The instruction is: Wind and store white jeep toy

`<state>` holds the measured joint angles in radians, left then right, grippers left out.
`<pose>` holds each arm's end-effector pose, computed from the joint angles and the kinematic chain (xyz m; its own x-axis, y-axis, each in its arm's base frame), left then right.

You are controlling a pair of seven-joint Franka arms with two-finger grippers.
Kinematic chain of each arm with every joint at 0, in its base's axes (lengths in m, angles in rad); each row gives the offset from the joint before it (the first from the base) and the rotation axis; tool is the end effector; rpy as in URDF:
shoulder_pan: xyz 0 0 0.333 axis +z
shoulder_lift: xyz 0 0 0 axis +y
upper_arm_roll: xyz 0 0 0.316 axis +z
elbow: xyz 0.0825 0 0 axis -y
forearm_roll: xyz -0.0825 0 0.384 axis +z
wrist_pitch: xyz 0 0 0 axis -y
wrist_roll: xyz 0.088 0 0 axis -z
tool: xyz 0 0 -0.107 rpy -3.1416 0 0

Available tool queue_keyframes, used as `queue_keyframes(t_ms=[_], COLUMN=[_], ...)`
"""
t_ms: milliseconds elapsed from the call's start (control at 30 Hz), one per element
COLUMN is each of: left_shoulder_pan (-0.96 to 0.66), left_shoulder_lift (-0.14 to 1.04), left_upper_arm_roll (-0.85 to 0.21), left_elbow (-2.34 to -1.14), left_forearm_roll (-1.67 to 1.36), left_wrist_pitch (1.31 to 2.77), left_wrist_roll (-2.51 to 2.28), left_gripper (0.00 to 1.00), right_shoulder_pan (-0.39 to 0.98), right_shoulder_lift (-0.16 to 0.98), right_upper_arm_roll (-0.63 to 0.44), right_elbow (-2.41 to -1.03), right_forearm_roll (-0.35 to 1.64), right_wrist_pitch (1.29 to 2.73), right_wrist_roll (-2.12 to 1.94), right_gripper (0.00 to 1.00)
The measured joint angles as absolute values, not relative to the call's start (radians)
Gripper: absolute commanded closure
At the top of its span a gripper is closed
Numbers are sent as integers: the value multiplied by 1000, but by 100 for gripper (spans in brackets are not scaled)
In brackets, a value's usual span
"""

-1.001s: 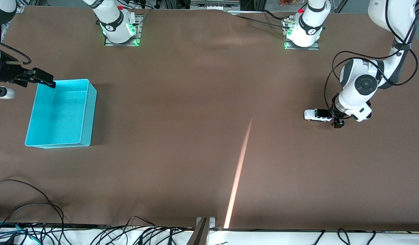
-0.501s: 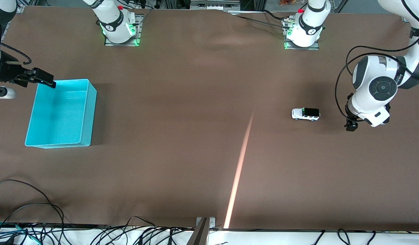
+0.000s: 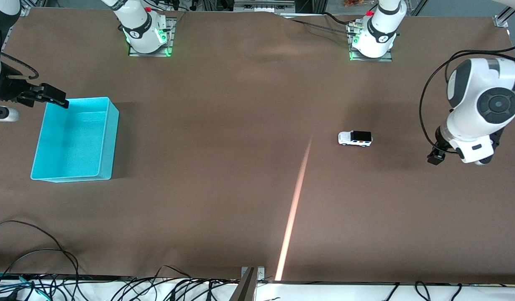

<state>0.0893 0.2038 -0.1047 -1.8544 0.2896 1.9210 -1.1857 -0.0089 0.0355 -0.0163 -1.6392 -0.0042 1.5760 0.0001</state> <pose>0.5967 0.0137 0.4036 0.5046 0.8483 0.1602 0.8558 -0.4670 -0.2227 0.5610 -0.0144 0.5730 0.9948 -0.0252 -0.0985 -0.0249 -0.9997 0.0048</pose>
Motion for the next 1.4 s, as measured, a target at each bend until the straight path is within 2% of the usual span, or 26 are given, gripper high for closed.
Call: queue_keyframes(t_ms=[267, 300, 801, 1035, 1402], left_shoulder_pan=[90, 90, 90, 94, 73], left_shoulder_lift=[203, 203, 203, 219, 242], left_upper_arm_roll=[-104, -104, -103, -98, -104], left_elbow=[-1724, -1673, -1555, -1504, -1460], left_forearm_roll=[226, 207, 142, 21, 10], left_wrist_pitch=[1798, 1763, 1685, 1684, 1675], left_wrist_roll=[-904, -800, -358, -313, -216], left_gripper=[0, 0, 0, 0, 0], right_shoulder_pan=[-9, -9, -9, -9, -11], right_shoulder_lift=[36, 36, 36, 36, 38], right_upper_arm_roll=[-16, -16, -16, -17, -19], right_elbow=[-1639, -1639, -1639, -1639, -1639], right_forearm_roll=[-4, -4, -4, -4, -4], right_wrist_pitch=[1576, 1576, 1575, 1574, 1574], right_wrist_roll=[0, 0, 0, 0, 0], right_gripper=[0, 0, 0, 0, 0])
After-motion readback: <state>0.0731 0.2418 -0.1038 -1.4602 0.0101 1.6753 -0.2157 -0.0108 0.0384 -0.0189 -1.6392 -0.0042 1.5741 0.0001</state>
